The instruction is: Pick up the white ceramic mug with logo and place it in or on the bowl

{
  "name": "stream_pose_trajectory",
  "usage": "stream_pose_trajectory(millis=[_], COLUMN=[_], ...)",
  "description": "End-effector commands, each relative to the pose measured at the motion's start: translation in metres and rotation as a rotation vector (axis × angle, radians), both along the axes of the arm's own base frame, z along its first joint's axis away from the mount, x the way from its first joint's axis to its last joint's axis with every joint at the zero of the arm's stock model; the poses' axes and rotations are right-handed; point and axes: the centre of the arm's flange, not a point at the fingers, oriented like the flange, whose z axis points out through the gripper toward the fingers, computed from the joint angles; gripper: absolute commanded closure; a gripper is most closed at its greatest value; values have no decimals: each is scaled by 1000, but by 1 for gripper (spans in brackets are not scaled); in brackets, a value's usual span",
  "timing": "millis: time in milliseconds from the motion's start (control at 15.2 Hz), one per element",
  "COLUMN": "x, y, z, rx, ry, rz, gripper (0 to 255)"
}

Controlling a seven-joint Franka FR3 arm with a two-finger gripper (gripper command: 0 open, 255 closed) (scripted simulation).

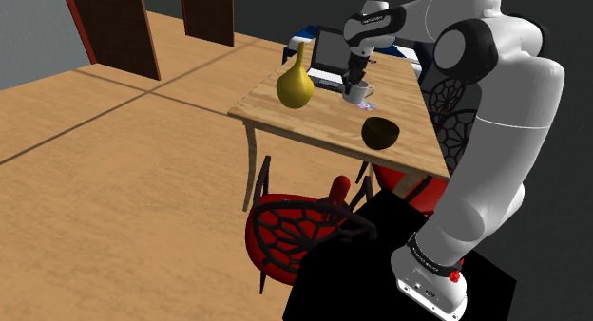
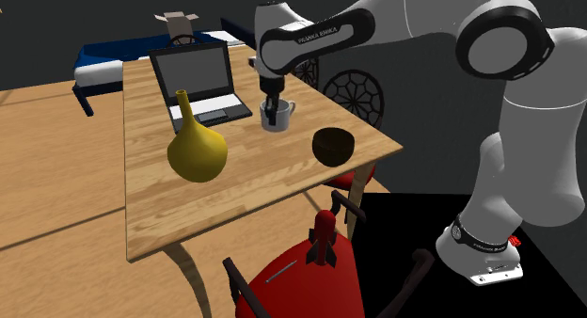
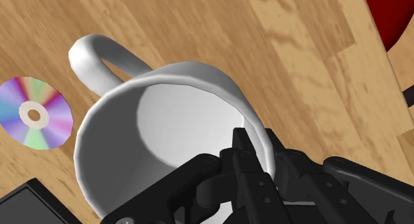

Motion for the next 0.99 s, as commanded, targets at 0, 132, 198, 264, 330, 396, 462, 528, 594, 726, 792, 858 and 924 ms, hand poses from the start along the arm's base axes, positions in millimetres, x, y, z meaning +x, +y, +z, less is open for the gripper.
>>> stream_pose_trajectory(millis=[0,132,198,264,330,396,462,528,594,726,792,858,924], x=[1,1,1,1,1,1,1,1,1,-12,-25,-38,-51], y=[0,0,0,0,0,0,0,0,0,3,6,9,12], z=[11,21,26,32,37,42,47,53,58,61,62,62,63], rx=[0,0,0,0,0,0,0,0,0,0,0,0,0], ry=[0,0,0,0,0,0,0,0,0,0,0,0,0], rz=[0,0,0,0,0,0,0,0,0,0,0,0,0], gripper=[255,255,255,255,255,255,255,255,255,255,255,255,255])
